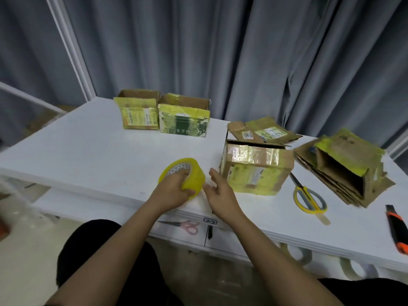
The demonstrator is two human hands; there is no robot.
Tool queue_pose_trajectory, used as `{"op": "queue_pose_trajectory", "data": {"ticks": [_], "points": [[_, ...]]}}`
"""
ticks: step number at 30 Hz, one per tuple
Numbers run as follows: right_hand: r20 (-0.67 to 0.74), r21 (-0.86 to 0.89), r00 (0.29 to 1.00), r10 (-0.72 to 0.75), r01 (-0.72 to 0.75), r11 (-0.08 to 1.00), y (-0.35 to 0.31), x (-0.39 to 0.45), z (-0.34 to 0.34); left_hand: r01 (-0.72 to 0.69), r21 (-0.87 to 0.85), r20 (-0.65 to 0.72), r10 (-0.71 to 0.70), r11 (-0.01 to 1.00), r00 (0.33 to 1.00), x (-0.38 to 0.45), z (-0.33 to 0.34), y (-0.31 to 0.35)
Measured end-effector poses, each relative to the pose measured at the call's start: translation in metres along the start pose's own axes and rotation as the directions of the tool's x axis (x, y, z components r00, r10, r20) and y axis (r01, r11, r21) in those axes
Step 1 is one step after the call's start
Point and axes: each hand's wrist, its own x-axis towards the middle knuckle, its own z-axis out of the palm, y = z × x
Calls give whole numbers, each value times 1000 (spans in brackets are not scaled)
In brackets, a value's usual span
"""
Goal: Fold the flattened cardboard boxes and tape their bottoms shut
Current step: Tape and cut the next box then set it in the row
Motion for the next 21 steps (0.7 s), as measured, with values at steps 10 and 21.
{"op": "queue_pose_trajectory", "data": {"ticks": [10,21], "points": [[-226,-250,874,-430,375,893,-35,-2,-15,30,-474,-4,-36,880,999,-27,-5,13],[173,-336,830,-530,556,761,-96,-17,-88,-151,-168,-97,136,974,986,-54,-32,58]]}}
